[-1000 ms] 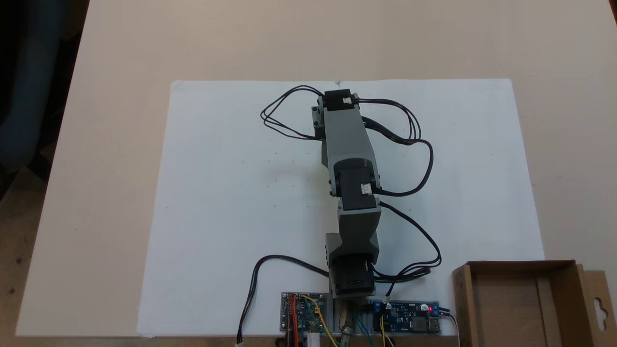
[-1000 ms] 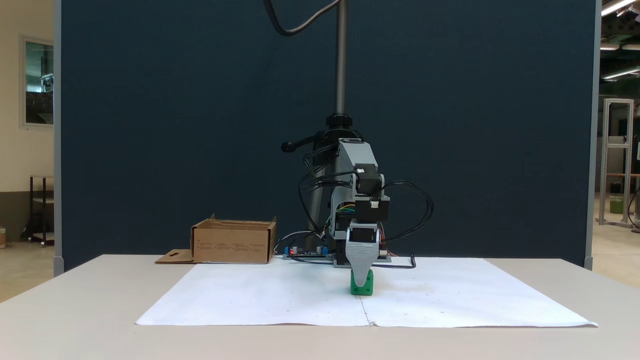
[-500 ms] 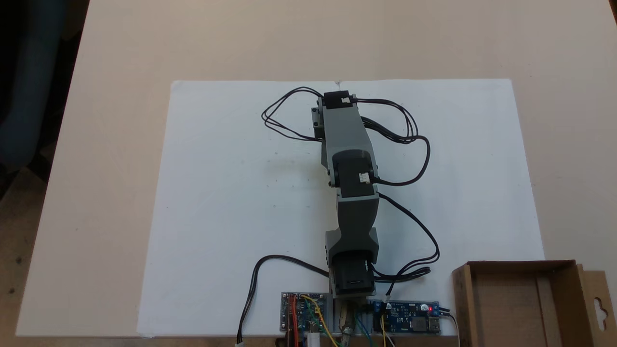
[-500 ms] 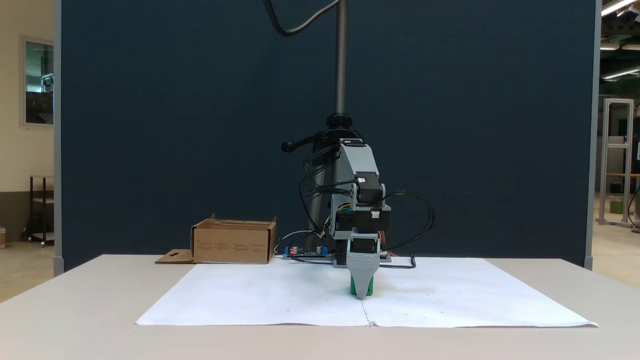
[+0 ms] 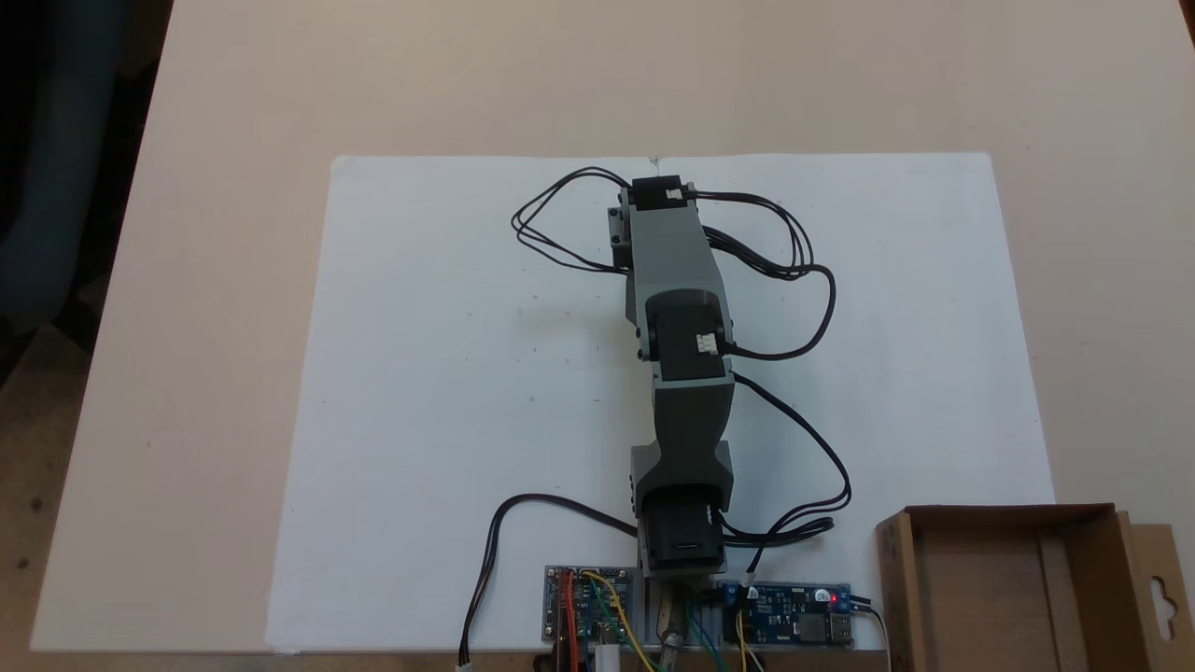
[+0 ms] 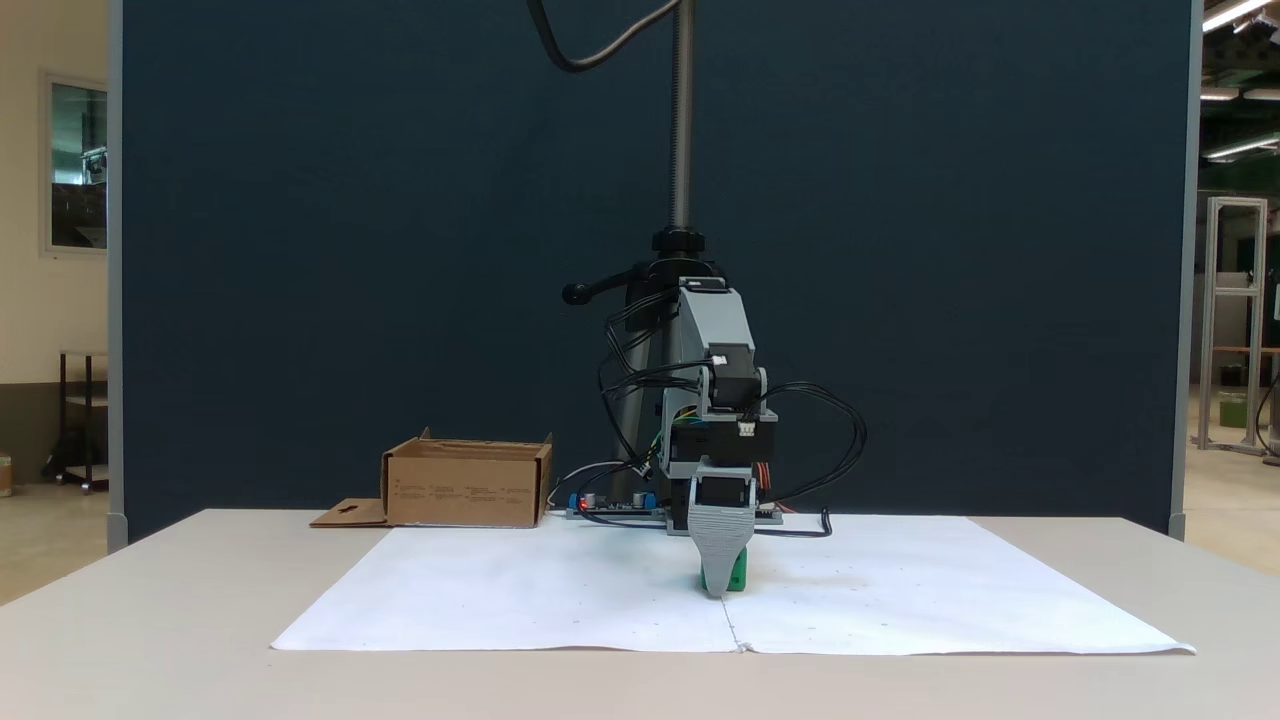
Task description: Grasp a green dice and put it in the bin.
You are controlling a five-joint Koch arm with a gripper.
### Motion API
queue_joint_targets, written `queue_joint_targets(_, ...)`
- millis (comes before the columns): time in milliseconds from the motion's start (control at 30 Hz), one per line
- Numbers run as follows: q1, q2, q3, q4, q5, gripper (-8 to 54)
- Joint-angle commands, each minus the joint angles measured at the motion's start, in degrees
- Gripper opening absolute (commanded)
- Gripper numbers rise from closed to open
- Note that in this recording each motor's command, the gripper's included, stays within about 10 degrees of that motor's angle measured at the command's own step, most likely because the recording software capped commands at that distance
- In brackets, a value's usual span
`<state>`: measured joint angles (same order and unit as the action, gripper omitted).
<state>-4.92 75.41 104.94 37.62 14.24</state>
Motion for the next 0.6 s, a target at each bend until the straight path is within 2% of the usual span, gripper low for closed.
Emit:
queue_joint_targets(0, -0.09, 0.97, -2.64, -1.49, 2.99, 40.5)
queue_joint_targets(100, -0.09, 0.97, -2.64, -1.58, 2.90, 36.5)
queue_joint_targets(467, 0.18, 0.88, -2.64, -2.20, 2.90, 36.4)
queue_joint_targets(567, 0.53, 0.88, -2.46, -2.29, 2.81, 28.2)
